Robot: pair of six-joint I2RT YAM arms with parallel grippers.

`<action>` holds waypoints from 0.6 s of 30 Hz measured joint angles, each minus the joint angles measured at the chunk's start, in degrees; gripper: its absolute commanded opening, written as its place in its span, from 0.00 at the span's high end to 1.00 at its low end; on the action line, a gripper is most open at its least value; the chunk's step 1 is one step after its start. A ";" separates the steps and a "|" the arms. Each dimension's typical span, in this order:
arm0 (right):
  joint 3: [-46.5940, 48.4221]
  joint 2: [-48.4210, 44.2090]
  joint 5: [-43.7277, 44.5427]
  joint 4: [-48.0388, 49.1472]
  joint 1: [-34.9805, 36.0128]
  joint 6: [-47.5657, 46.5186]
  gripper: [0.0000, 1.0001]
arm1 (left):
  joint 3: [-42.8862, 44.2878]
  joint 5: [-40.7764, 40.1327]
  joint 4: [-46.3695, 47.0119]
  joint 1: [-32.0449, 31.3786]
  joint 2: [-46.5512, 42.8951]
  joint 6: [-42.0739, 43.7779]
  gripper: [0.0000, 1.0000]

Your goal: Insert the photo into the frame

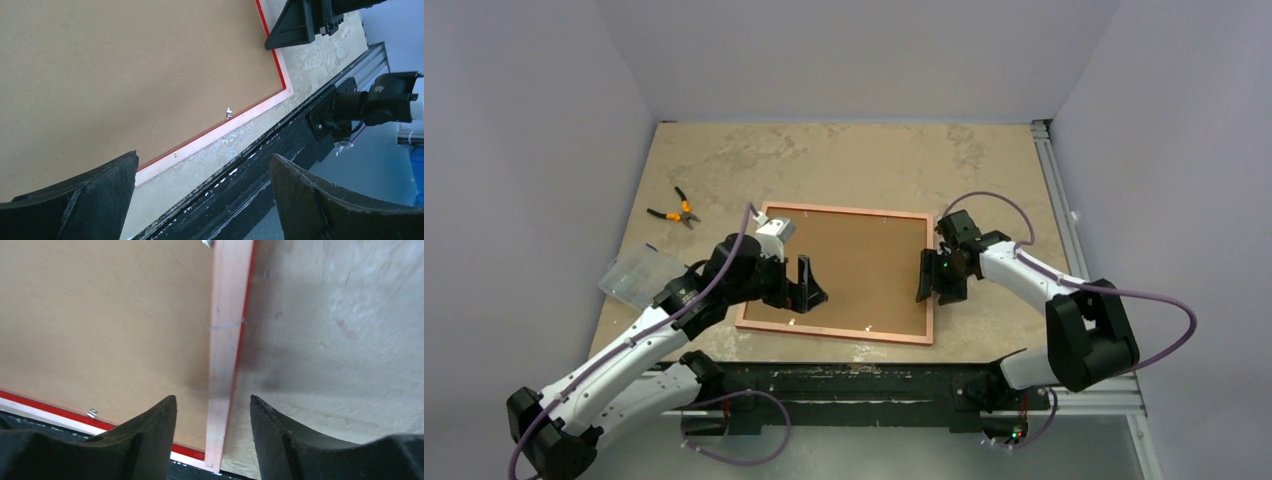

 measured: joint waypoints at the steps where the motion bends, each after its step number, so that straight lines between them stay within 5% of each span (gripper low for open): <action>1: -0.96 -0.13 0.02 -0.04 0.20 0.22 0.51 | 0.00 -0.59 0.57 -1.33 0.72 0.39 0.00; 4: -4.00 0.37 -0.37 -0.28 1.25 1.11 0.61 | 0.02 -2.93 1.92 -5.40 2.93 2.08 0.00; 8: -4.13 0.90 -1.22 0.44 2.45 1.79 1.00 | 0.74 -7.17 2.99 -10.75 6.19 4.70 0.00; 18: -0.33 1.81 -0.07 -3.69 3.23 2.34 1.00 | 2.62 -21.92 6.91 -25.05 13.90 14.56 0.02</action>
